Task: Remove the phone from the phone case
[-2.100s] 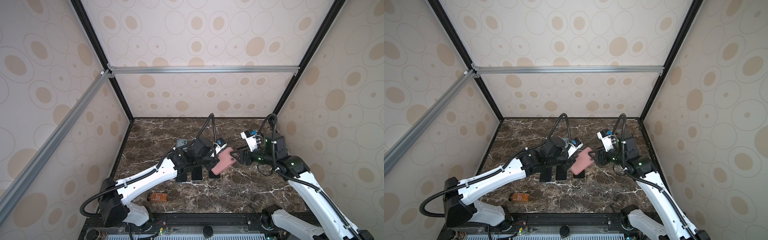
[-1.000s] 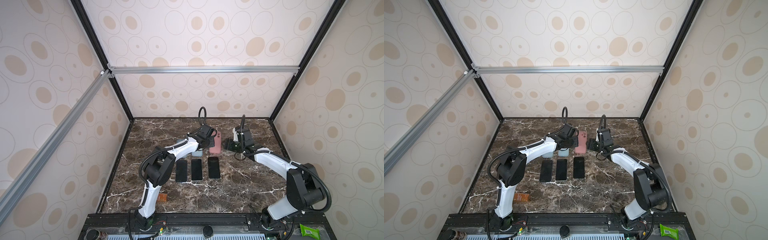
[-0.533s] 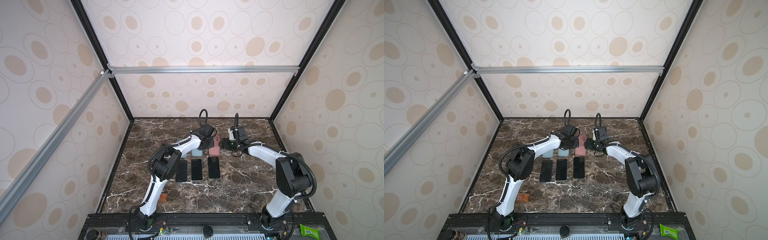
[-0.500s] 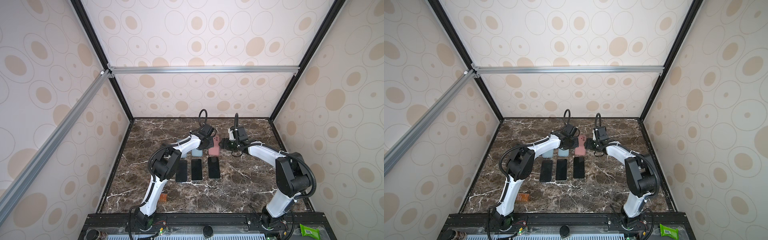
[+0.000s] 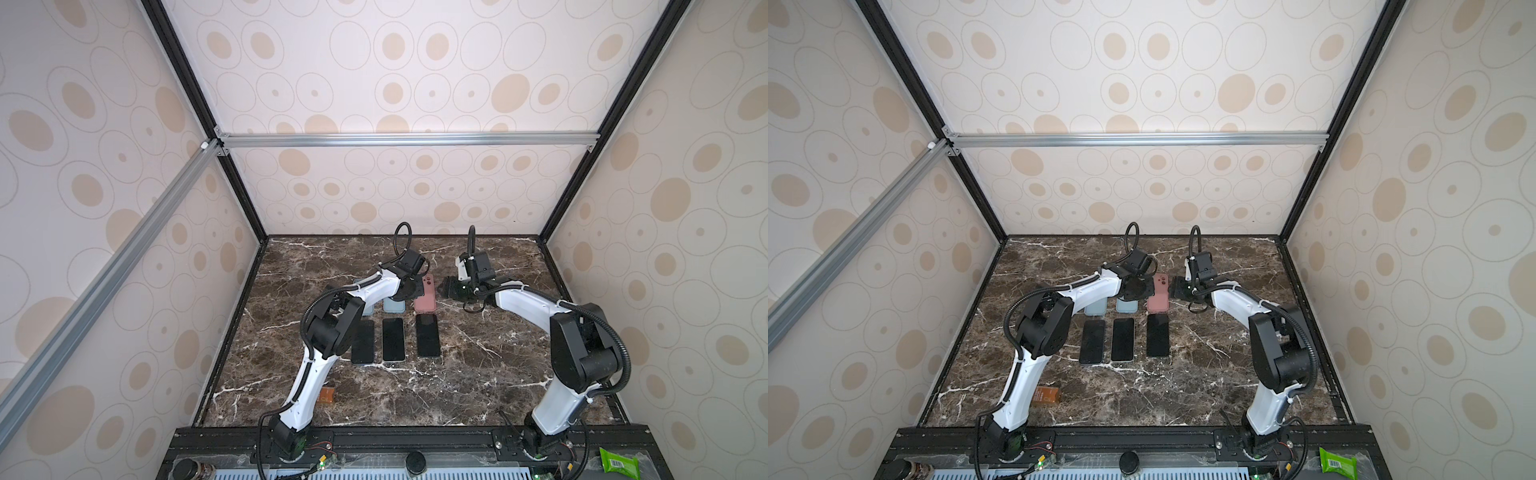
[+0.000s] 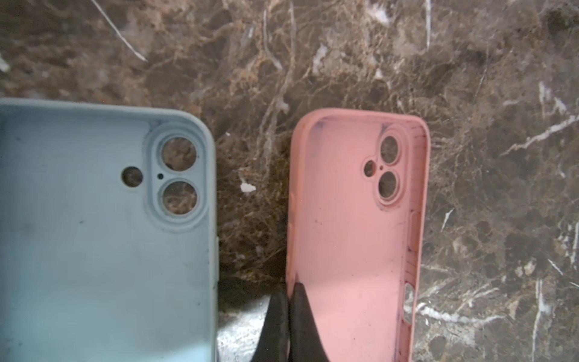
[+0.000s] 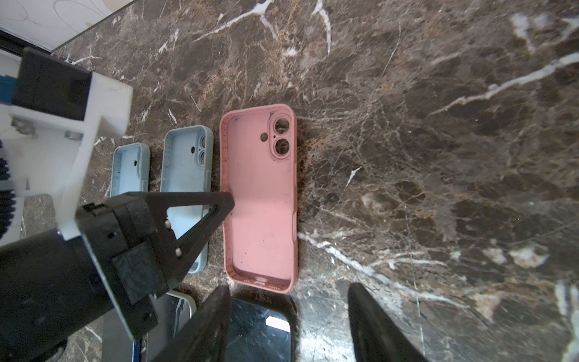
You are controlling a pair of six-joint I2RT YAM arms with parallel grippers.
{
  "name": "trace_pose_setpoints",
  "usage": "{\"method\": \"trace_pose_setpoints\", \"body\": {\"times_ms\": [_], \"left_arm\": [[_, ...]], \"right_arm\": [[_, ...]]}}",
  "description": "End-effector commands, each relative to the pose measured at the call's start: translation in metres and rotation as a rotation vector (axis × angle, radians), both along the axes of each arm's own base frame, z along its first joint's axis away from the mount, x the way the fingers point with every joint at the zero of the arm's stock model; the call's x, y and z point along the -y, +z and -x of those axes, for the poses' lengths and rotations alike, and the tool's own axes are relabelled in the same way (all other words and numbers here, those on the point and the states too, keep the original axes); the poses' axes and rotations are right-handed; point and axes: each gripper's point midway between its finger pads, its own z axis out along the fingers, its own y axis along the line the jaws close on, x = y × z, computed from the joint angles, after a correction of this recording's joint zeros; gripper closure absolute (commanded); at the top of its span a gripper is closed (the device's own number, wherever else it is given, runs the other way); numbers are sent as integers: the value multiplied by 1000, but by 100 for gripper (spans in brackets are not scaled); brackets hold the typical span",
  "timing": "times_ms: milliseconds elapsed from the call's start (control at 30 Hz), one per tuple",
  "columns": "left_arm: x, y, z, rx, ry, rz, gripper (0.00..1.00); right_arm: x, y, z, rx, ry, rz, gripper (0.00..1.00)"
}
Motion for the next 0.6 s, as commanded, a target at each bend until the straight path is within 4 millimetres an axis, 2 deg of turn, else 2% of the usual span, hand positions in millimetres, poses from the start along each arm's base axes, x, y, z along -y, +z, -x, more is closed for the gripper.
{"method": "trace_pose_setpoints", "body": {"times_ms": [0,67,133,233,333,433,500,567], "left_arm": [[-2,7,-11,14,34,16,88],[0,13,-12,26,30,30,76],[3,24,-14,46,20,50,70],[9,58,-16,105,-5,79,65],[17,109,-11,196,-56,112,61],[22,182,3,366,-132,187,52],[13,226,18,492,-165,227,42],[-4,249,32,580,-164,221,36]], "right_arm": [[0,-1,-1,-12,12,1,37],[0,4,-1,-3,14,-3,37],[1,13,-1,16,15,-7,37],[2,38,2,68,26,-14,35],[3,74,11,162,51,-34,32],[6,108,28,270,101,-39,23],[15,126,43,334,103,-22,17],[24,139,56,395,90,0,14]]}}
